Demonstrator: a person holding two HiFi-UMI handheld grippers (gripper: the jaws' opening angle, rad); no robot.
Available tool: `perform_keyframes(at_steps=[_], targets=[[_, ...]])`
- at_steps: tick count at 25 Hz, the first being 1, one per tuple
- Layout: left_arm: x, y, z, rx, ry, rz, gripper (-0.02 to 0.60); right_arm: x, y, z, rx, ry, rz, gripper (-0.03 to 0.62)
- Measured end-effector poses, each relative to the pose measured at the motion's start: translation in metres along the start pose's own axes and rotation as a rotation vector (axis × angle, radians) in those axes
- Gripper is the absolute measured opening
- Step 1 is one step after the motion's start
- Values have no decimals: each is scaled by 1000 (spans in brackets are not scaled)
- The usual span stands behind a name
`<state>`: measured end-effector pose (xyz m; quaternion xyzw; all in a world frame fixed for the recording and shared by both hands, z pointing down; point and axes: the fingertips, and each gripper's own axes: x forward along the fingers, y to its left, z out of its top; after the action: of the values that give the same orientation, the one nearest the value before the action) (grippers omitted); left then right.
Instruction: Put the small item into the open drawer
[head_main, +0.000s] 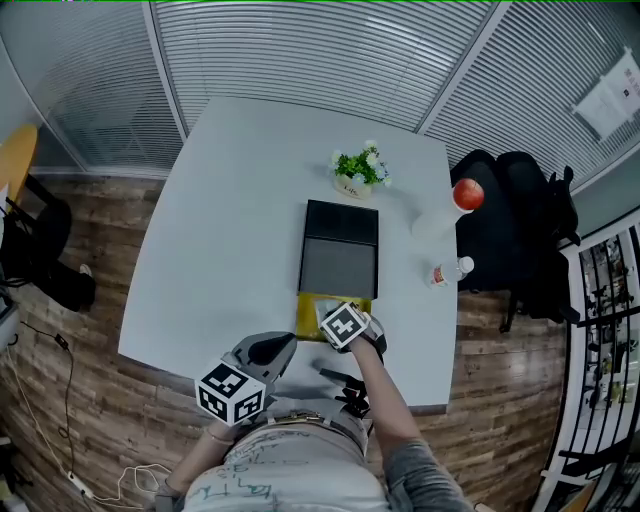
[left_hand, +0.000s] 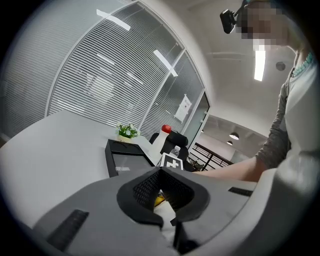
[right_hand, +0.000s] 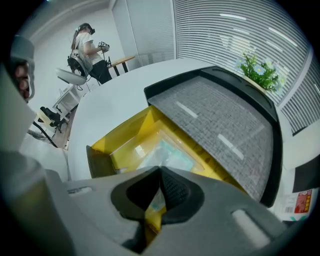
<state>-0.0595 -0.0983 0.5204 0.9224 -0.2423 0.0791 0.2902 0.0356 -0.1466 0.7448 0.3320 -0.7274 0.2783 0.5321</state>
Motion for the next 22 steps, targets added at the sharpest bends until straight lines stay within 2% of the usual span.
perform_keyframes(at_steps=[22], targets=[[10,-9,-5,16,25,-22,-3,2,3,5,-25,-36,21,6]])
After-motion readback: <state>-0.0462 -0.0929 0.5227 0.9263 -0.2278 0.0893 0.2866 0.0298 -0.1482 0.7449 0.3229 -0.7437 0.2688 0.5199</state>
